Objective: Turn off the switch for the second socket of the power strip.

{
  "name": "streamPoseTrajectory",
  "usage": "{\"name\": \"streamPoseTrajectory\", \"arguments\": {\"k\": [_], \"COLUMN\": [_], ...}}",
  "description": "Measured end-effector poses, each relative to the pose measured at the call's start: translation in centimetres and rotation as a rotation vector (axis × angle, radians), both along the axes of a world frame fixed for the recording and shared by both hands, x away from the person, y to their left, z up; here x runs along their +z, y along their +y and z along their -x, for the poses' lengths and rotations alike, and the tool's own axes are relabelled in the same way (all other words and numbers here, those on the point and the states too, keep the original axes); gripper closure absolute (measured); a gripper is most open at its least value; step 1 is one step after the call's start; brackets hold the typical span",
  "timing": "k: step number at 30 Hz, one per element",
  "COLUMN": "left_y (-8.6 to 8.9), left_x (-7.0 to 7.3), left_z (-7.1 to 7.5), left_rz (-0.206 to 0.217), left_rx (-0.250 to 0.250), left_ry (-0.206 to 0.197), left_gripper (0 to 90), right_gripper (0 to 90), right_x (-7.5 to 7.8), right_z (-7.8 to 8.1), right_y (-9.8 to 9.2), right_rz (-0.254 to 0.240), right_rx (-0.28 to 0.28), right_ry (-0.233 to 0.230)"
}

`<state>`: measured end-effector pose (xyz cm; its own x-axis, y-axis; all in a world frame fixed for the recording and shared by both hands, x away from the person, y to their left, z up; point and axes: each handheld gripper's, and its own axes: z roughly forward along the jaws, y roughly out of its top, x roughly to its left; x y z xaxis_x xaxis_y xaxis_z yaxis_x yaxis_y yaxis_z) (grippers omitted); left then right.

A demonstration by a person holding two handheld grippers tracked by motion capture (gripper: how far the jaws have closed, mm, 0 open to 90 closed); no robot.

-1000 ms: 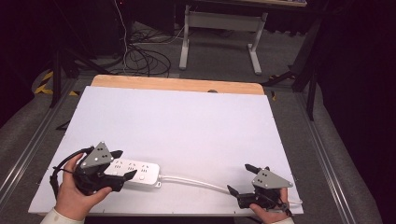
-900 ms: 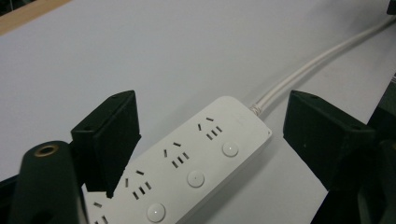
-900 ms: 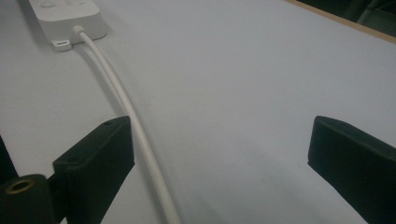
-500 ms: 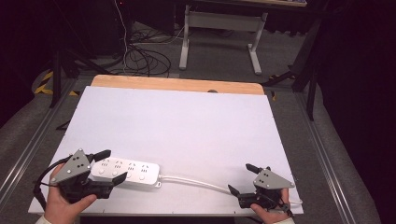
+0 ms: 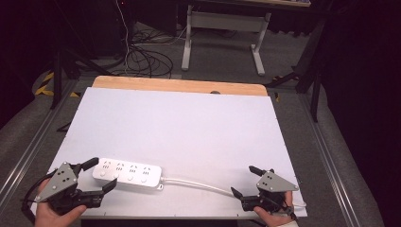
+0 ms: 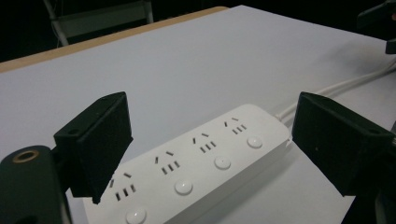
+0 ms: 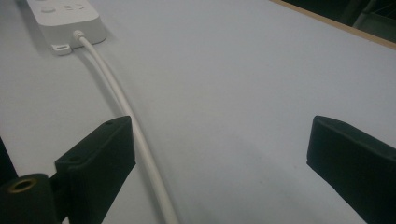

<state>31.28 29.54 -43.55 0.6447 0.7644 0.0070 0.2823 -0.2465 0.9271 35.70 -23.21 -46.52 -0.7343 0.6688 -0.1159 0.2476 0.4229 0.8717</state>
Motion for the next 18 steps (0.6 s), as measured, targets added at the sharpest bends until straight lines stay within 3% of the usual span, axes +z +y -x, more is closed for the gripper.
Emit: {"name": "streamPoseTrajectory", "arguments": {"k": [12,18], "left_y": [1.5,1.7], "left_x": [-1.9,-3.3], "left_z": [0.6,0.5], "left_rz": [-0.034,-0.074], "left_rx": [0.019,0.014], "left_ry": [0.03,0.081], "left_gripper": [13.0,13.0], "right_gripper": [8.7,8.7], "right_x": [0.0,0.0], "right_z": [0.0,-0.1], "right_y": [0.0,0.0], "right_rz": [-0.002,0.001], "right_rx": [0.001,0.002], "right_ry": [0.001,-0.001]}}
